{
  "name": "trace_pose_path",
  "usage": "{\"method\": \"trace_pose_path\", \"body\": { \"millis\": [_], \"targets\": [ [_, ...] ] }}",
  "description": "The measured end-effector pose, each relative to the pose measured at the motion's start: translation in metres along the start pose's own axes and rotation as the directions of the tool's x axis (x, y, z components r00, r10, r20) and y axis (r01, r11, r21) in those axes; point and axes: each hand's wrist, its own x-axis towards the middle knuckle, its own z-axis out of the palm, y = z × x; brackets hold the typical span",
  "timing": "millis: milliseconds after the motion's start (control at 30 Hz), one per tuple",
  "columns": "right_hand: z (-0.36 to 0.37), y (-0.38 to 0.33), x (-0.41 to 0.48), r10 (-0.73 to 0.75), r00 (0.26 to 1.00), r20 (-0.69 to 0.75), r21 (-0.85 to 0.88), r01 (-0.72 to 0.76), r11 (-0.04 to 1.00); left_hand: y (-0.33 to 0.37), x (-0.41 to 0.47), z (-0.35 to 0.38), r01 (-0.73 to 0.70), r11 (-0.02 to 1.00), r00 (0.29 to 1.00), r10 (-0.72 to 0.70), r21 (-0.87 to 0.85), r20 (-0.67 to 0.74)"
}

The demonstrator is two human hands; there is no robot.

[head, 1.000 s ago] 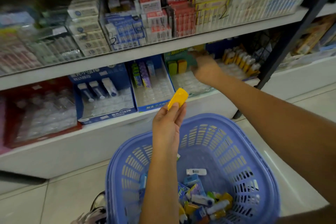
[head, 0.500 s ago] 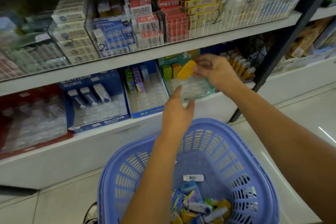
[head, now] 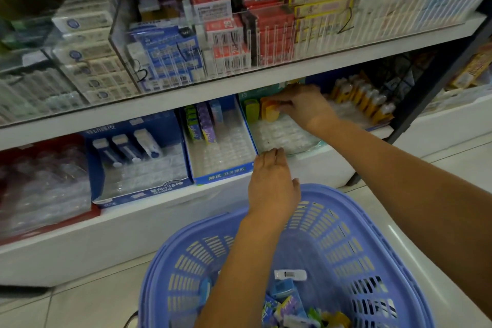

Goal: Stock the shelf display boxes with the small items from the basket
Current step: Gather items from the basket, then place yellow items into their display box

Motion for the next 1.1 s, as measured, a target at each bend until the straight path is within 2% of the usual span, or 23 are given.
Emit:
{"method": "trace_pose_path", "body": {
  "millis": [100, 200, 367, 400, 467, 567, 633, 700, 767, 800, 833, 867, 933, 967, 1033, 1100],
  "targets": [
    [0.006, 0.001, 0.004, -0.088, 0.995, 0.044, -0.201, 0.095, 0.975, 0.0, 0.0, 0.003, -0.007, 1.0, 1.0, 0.007, 0.023, -0.006],
    [0.011, -0.006, 0.003, -0.064, 0.988, 0.141, -0.372, 0.112, 0.921, 0.0, 0.0, 0.005, -0.005, 1.0, 1.0, 0.005, 0.027, -0.021],
    [0.018, -0.004, 0.002, -0.134, 0.986, 0.096, -0.589, 0.165, 0.791, -0.001, 0.0, 0.006, -0.013, 1.0, 0.999, 0.014, 0.026, -0.029],
    [0.021, -0.004, 0.003, -0.108, 0.988, 0.108, -0.604, 0.152, 0.782, -0.002, 0.0, 0.006, -0.014, 1.0, 1.0, 0.015, 0.025, -0.027],
    [0.027, -0.001, 0.003, -0.076, 0.987, 0.143, -0.539, 0.143, 0.83, -0.003, -0.001, 0.006, -0.021, 0.999, 1.0, 0.022, 0.028, -0.02],
    [0.022, 0.001, -0.005, -0.007, 1.0, 0.028, -0.396, 0.018, 0.918, -0.002, 0.0, 0.0, -0.03, 0.999, 0.999, 0.028, 0.041, 0.041],
    [0.014, -0.005, -0.008, -0.013, 0.995, 0.099, -0.37, 0.049, 0.928, -0.002, -0.003, -0.006, -0.051, 0.999, 0.997, 0.051, 0.002, 0.061],
    [0.006, -0.014, -0.019, 0.032, 0.98, 0.195, -0.396, 0.048, 0.917, -0.003, -0.014, -0.008, -0.09, 0.986, 0.996, 0.086, -0.138, -0.03],
    [-0.002, -0.024, -0.039, 0.068, 0.99, 0.126, -0.259, -0.033, 0.965, -0.009, -0.031, -0.004, -0.147, 0.955, 0.973, 0.092, -0.257, -0.213],
    [-0.006, -0.031, -0.053, 0.046, 0.996, 0.075, -0.149, -0.035, 0.988, -0.013, -0.04, 0.0, -0.151, 0.95, 0.965, 0.081, -0.275, -0.248],
    [-0.008, -0.039, -0.069, 0.027, 0.998, 0.064, -0.05, -0.024, 0.998, -0.02, -0.048, 0.008, -0.127, 0.956, 0.973, 0.069, -0.263, -0.22],
    [-0.008, -0.048, -0.084, 0.016, 0.995, 0.097, 0.011, -0.017, 1.0, -0.029, -0.054, 0.018, -0.072, 0.973, 0.991, 0.046, -0.218, -0.125],
    [0.006, -0.063, -0.111, -0.008, 0.96, 0.28, 0.024, 0.002, 1.0, -0.052, -0.066, 0.04, 0.06, 0.996, 0.984, -0.049, -0.059, 0.17],
    [0.017, -0.069, -0.124, 0.002, 0.902, 0.432, -0.003, -0.001, 1.0, -0.066, -0.074, 0.052, 0.105, 0.994, 0.949, -0.101, 0.0, 0.3],
    [0.045, -0.074, -0.15, 0.035, 0.71, 0.703, -0.037, -0.012, 0.999, -0.093, -0.093, 0.075, 0.18, 0.982, 0.837, -0.179, 0.05, 0.517],
    [0.075, -0.068, -0.178, 0.062, 0.539, 0.84, -0.052, -0.033, 0.998, -0.112, -0.113, 0.095, 0.186, 0.973, 0.692, -0.228, 0.137, 0.684]
  ]
}}
